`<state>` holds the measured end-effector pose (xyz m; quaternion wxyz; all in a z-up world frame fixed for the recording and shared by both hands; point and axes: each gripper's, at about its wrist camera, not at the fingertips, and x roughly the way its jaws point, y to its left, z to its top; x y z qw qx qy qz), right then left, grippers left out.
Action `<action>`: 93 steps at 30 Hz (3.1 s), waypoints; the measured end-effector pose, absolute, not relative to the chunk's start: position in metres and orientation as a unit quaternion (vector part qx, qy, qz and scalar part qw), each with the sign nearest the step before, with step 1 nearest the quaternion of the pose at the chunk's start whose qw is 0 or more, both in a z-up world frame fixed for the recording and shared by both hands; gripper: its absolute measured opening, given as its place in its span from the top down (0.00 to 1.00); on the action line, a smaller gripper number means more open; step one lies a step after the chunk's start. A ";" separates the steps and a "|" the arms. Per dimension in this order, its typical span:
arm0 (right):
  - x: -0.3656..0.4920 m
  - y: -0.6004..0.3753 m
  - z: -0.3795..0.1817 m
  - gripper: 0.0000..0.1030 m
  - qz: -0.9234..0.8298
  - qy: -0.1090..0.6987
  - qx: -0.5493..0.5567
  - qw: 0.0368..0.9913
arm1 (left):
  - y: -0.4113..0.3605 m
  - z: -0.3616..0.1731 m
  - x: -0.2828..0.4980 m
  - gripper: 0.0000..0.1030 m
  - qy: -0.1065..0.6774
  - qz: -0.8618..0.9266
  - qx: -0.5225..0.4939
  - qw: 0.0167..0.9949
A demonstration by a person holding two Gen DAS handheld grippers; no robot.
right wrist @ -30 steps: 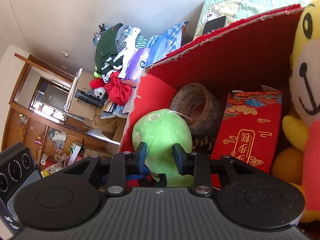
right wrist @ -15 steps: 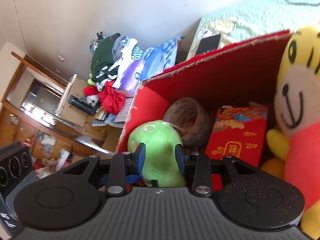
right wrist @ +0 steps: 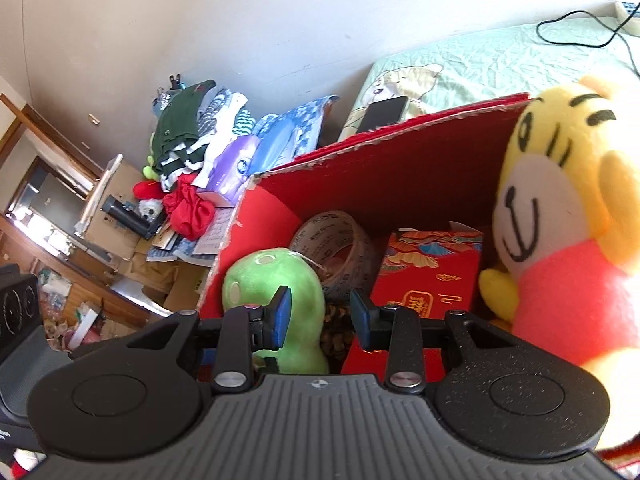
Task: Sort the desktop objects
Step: 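Lower the green plush into the red box beside the red envelope, then open both grippers to release the green plush and withdraw, then move both grippers from the box toward the pink teddy bear on the bed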
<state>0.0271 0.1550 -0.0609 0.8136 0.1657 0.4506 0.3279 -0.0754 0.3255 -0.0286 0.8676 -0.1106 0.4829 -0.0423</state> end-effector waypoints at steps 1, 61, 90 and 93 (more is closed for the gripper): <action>0.025 0.155 -0.060 0.64 0.325 0.448 0.162 0.817 | 0.325 -0.029 -0.075 0.02 0.484 -0.038 -0.108 0.867; -0.042 0.093 -0.028 0.64 0.348 0.385 0.146 0.842 | 0.275 0.001 -0.109 0.02 0.470 0.131 -0.030 0.872; -0.044 -0.092 -0.069 0.64 0.324 0.440 0.143 0.825 | 0.060 -0.051 -0.085 0.02 0.540 0.032 -0.039 0.840; -0.040 -0.120 -0.077 0.64 0.290 0.448 0.165 0.829 | 0.033 -0.056 -0.072 0.02 0.540 -0.006 -0.027 0.841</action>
